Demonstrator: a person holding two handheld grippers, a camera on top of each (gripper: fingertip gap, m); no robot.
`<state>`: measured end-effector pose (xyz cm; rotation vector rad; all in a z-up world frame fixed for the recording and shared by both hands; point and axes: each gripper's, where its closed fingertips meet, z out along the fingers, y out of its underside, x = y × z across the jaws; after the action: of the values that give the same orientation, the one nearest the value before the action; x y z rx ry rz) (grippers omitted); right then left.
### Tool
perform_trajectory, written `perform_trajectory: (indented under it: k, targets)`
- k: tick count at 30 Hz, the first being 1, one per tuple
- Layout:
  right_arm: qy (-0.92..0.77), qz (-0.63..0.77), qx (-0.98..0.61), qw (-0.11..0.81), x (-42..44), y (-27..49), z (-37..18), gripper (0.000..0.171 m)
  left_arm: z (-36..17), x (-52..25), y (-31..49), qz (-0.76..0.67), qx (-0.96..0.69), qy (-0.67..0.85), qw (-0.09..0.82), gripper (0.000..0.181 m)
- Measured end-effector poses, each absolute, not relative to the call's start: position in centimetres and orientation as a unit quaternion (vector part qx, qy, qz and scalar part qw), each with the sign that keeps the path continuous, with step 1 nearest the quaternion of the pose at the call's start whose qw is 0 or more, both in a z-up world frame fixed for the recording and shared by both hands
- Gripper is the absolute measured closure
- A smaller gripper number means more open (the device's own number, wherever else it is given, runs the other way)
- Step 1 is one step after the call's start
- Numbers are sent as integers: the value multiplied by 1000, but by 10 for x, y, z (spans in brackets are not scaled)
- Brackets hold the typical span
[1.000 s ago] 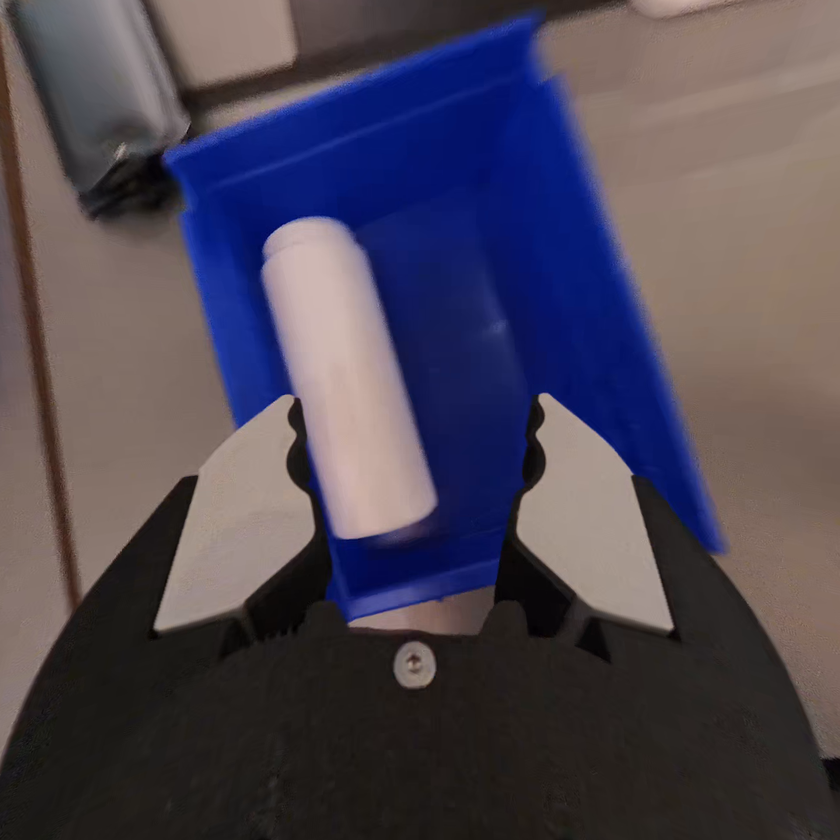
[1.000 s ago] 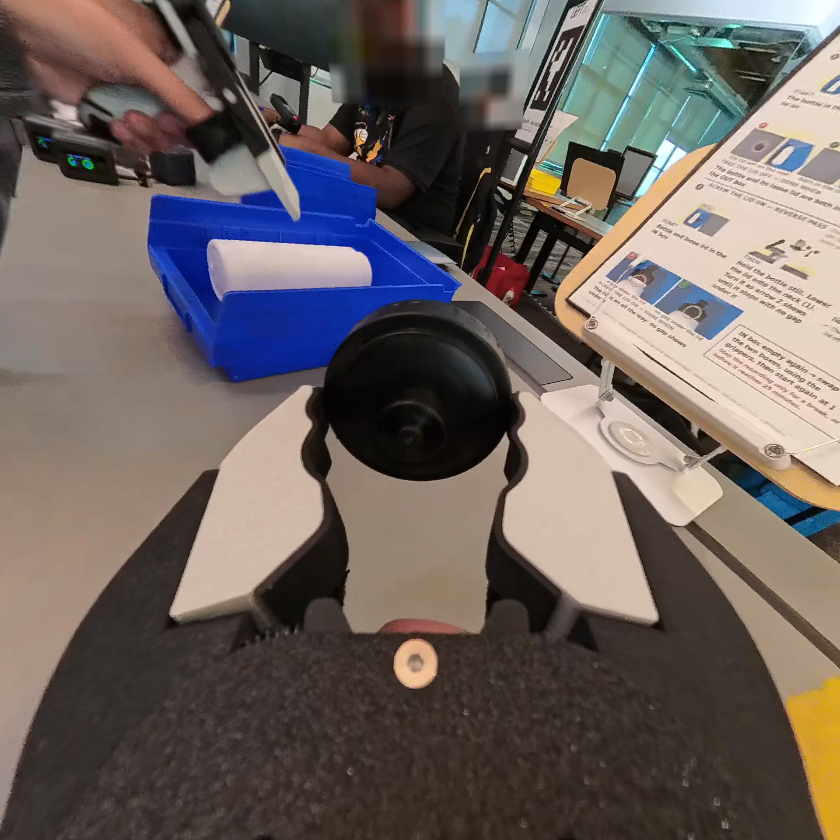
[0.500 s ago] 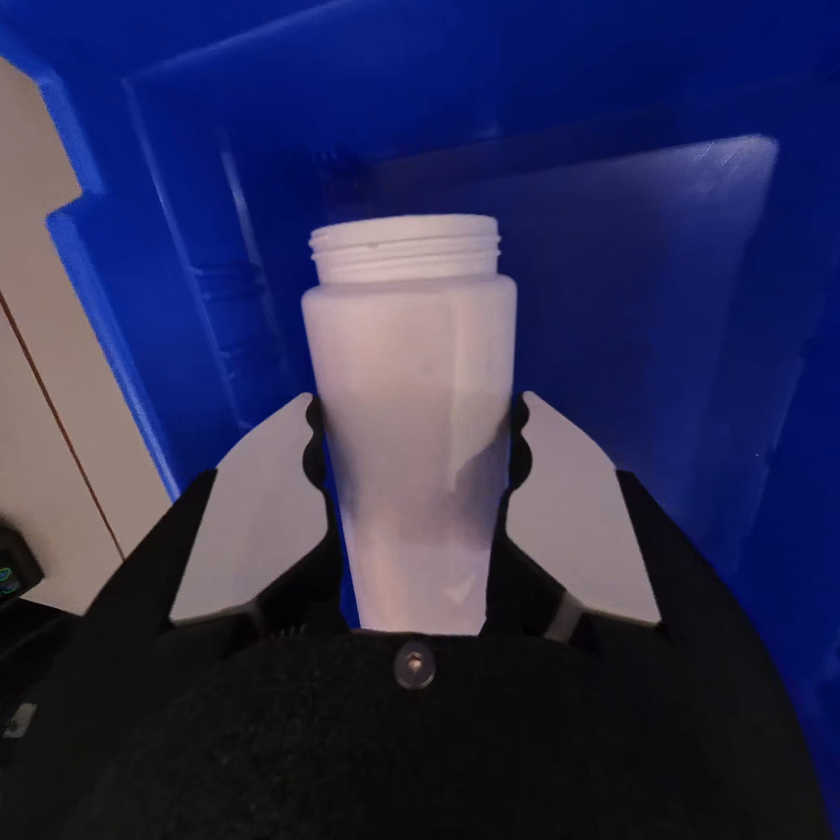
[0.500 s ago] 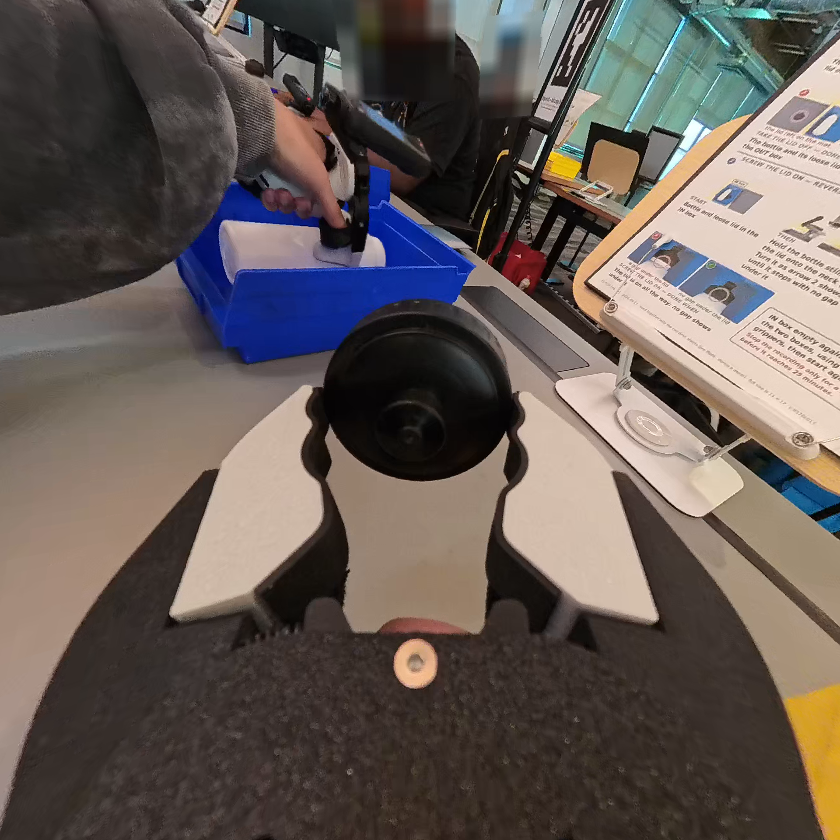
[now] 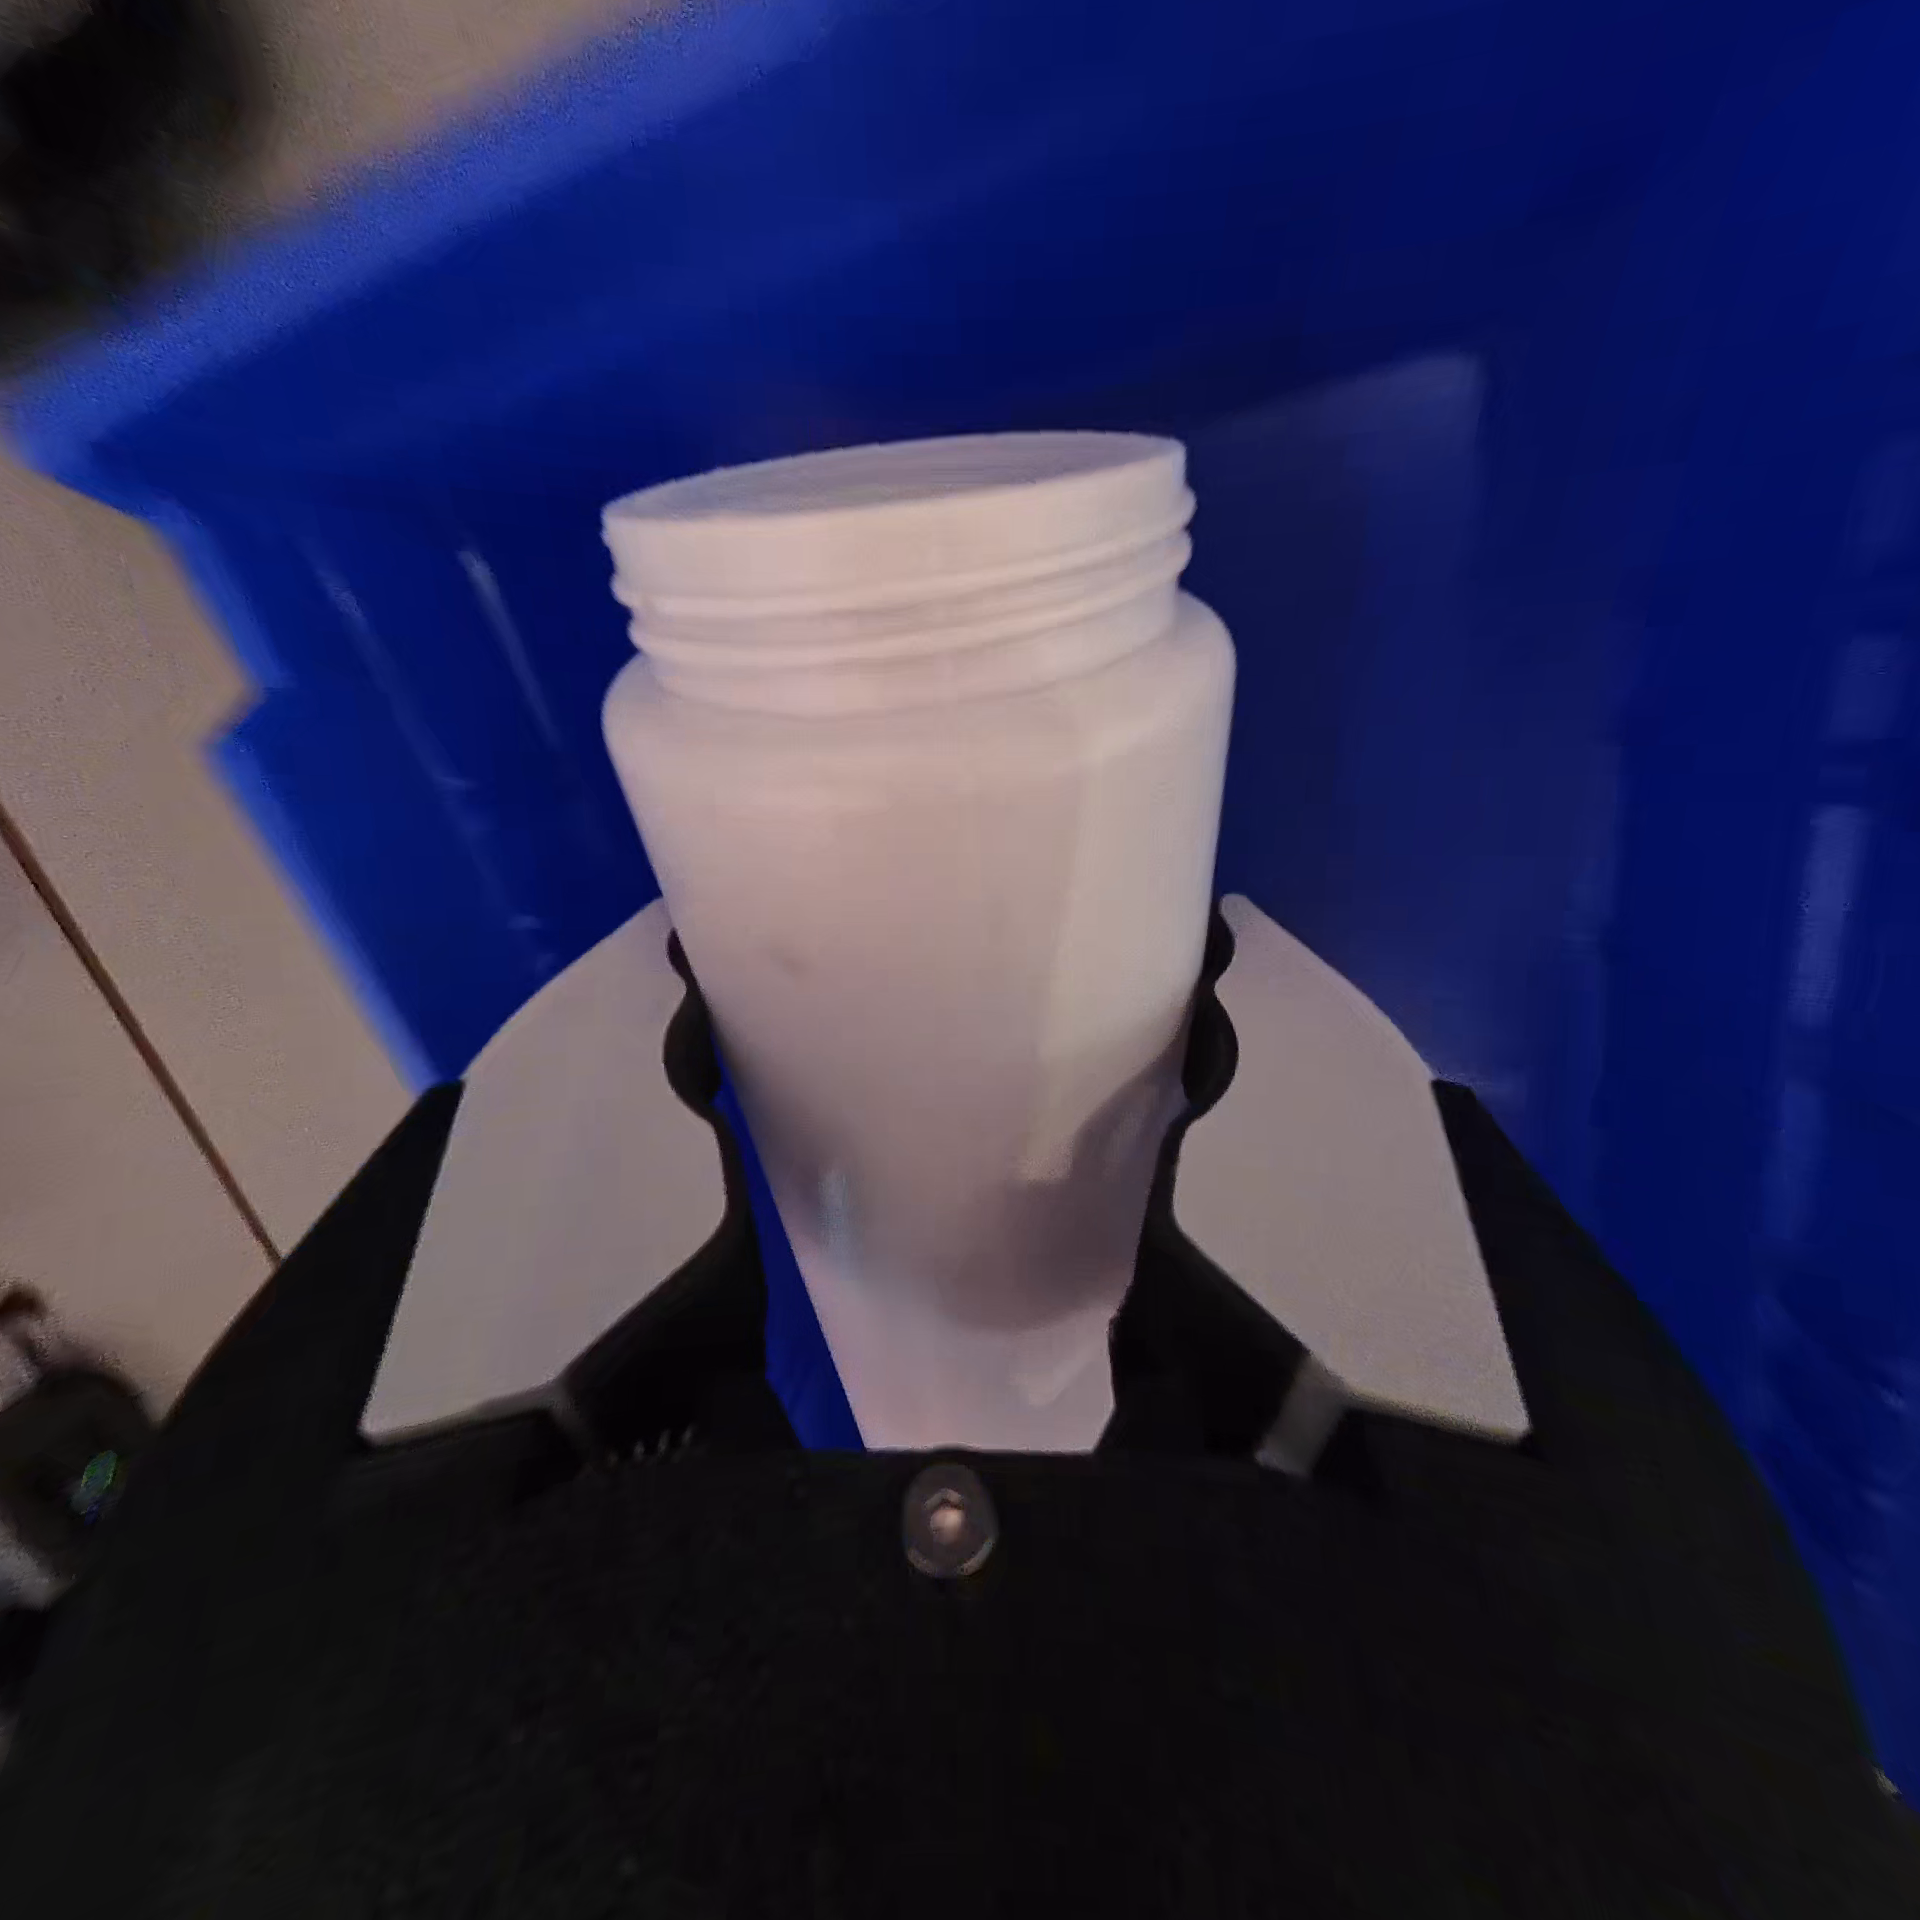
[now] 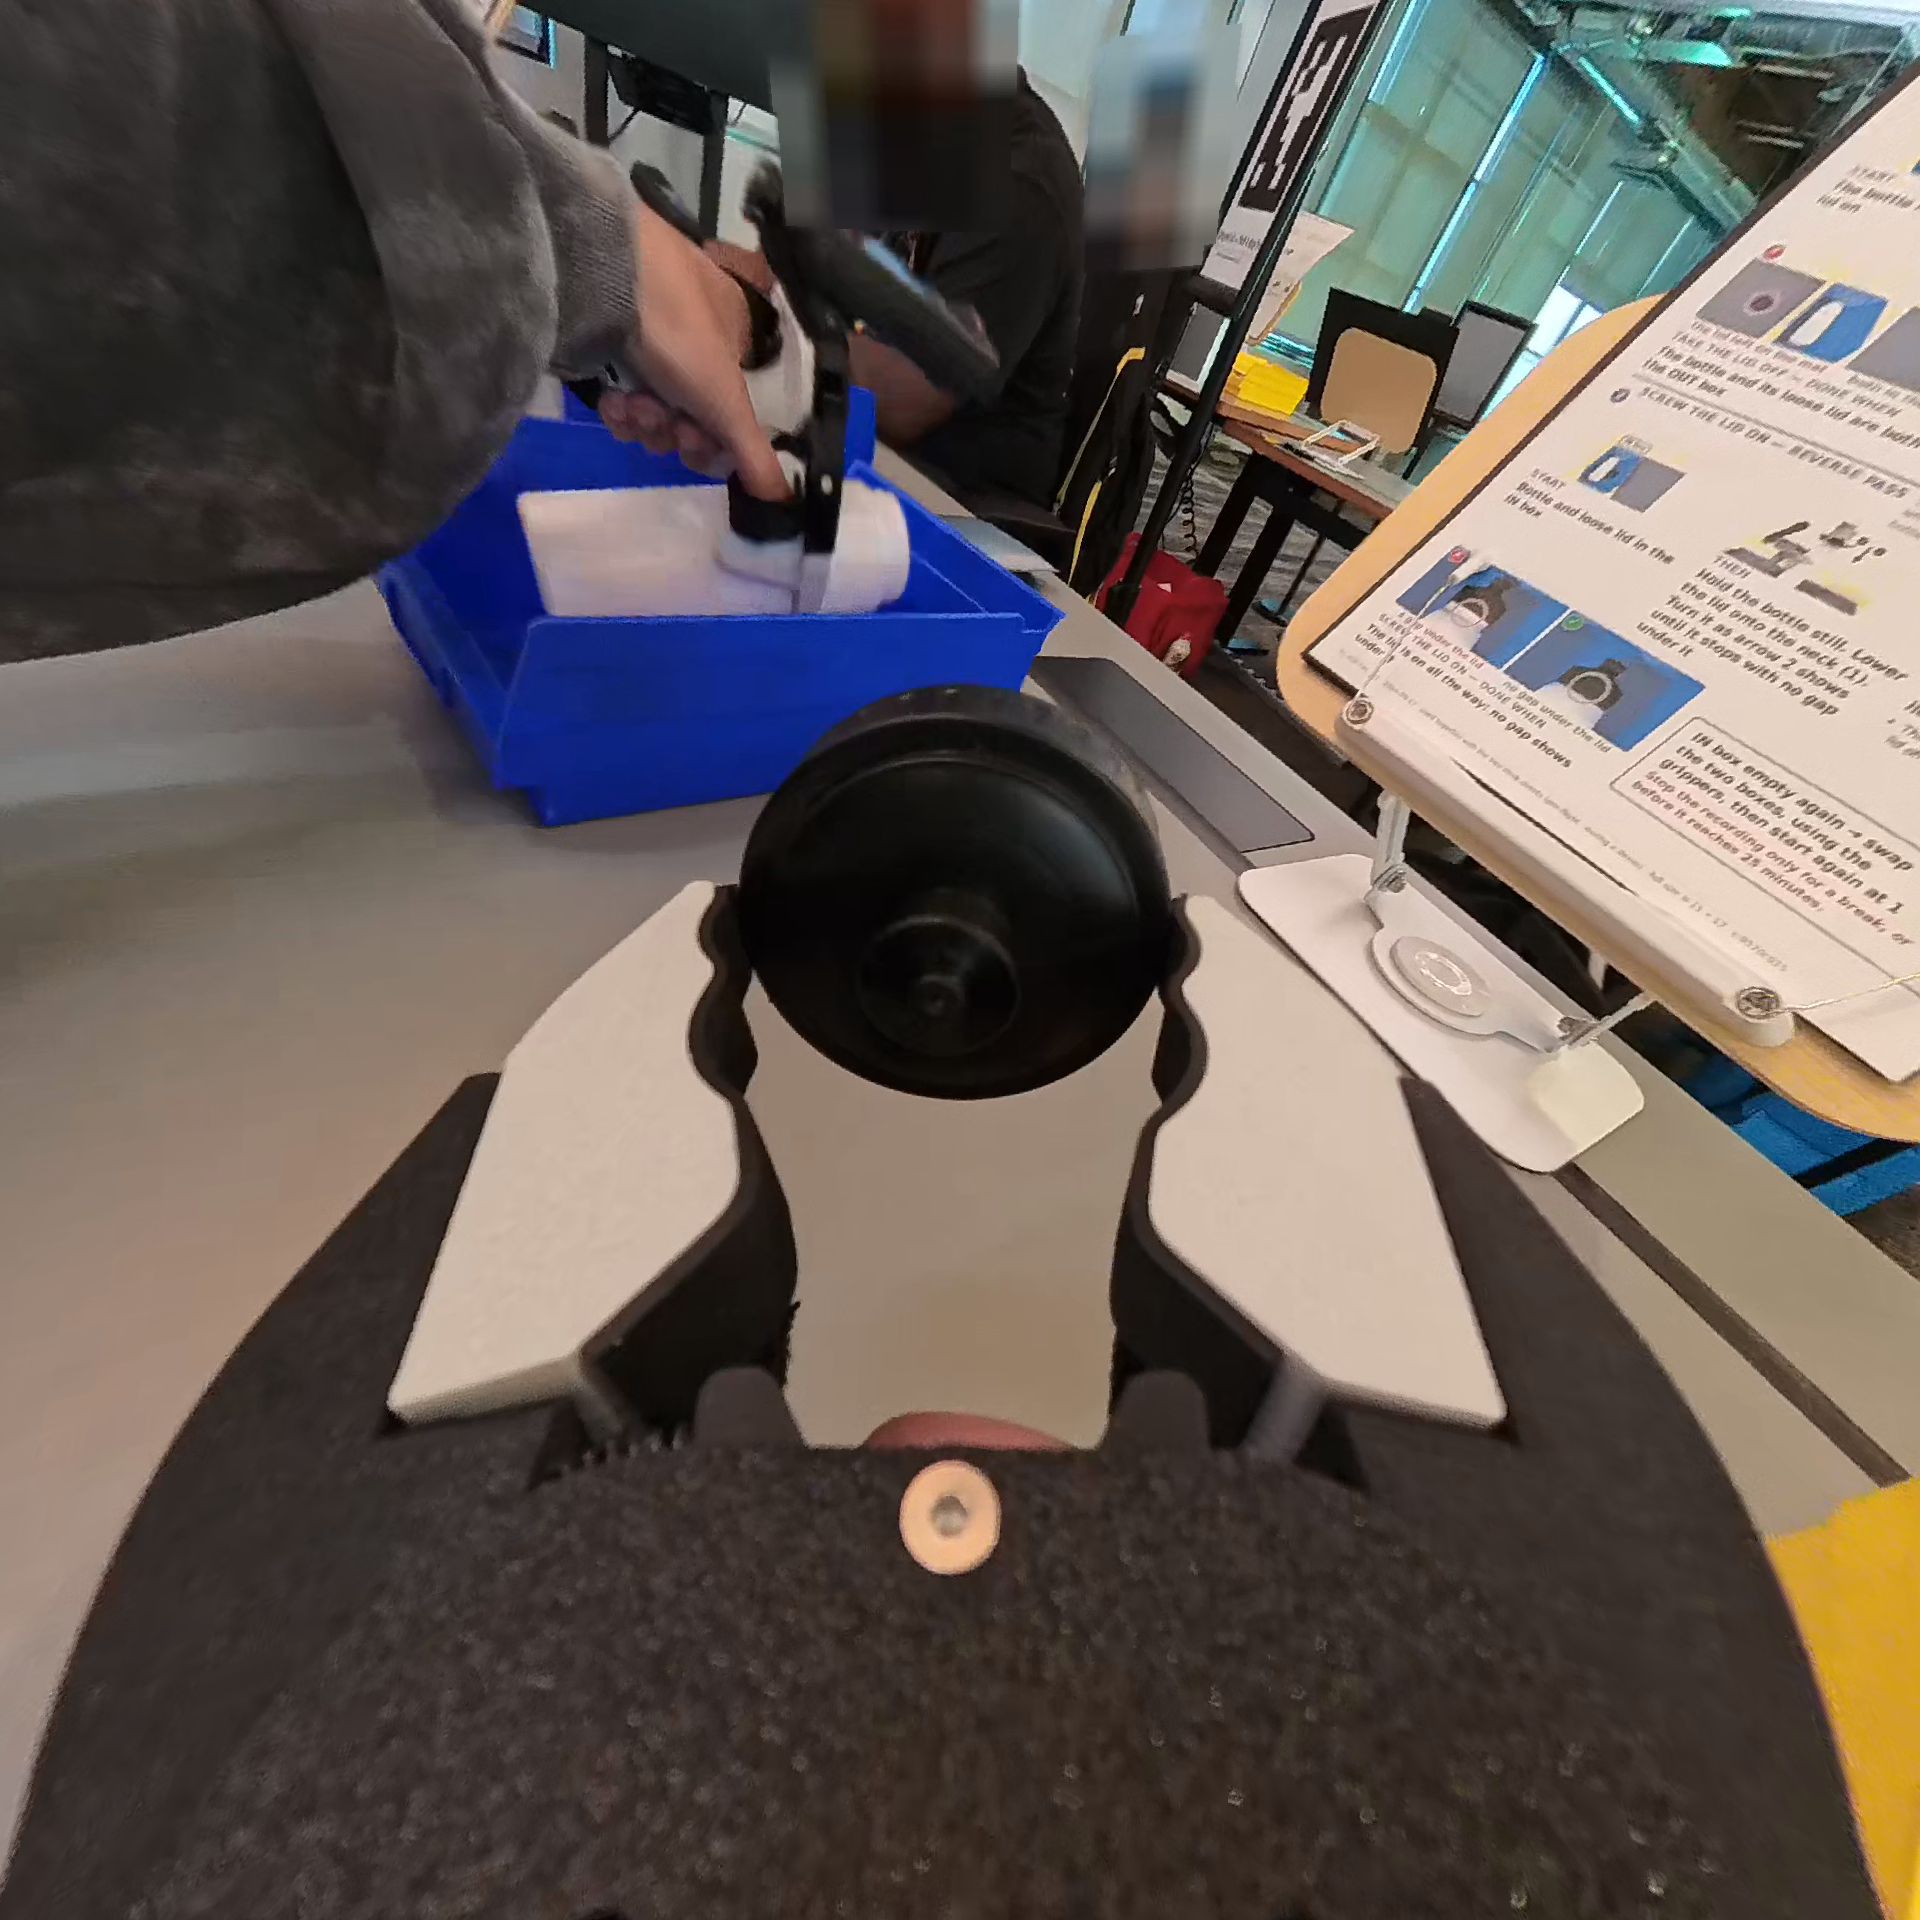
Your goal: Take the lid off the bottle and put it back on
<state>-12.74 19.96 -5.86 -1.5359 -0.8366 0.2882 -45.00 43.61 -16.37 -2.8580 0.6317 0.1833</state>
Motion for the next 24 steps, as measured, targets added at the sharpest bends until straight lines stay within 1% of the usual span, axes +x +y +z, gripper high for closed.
perform_trajectory:
  k: [4,7,9,11,14,17,18,21,24]
  targets:
    - [-353,124,-674,637,-115,201,-53,95,-70,-412,438,-62,-926,235,289,92]
    - [-343,121,-671,646,-105,201,-42,95,3,-362,406,-166,-849,285,413,92]
    - [-338,114,-669,653,-98,200,-33,95,36,-317,371,-233,-782,332,473,92]
    - [-333,103,-666,659,-89,199,-21,95,51,-271,335,-288,-716,369,517,93]
    - [-322,83,-667,666,-73,194,-3,95,46,-202,292,-348,-632,397,567,93]
    - [-299,58,-681,666,-49,187,10,95,9,-141,273,-360,-588,417,592,93]
    - [-295,62,-687,661,-44,184,12,95,-7,-124,273,-360,-583,425,591,93]
    - [-292,61,-714,633,-30,175,10,95,-54,-90,276,-394,-594,450,538,93]
    - [-326,63,-733,594,-24,170,3,96,-75,-80,281,-412,-582,466,524,93]
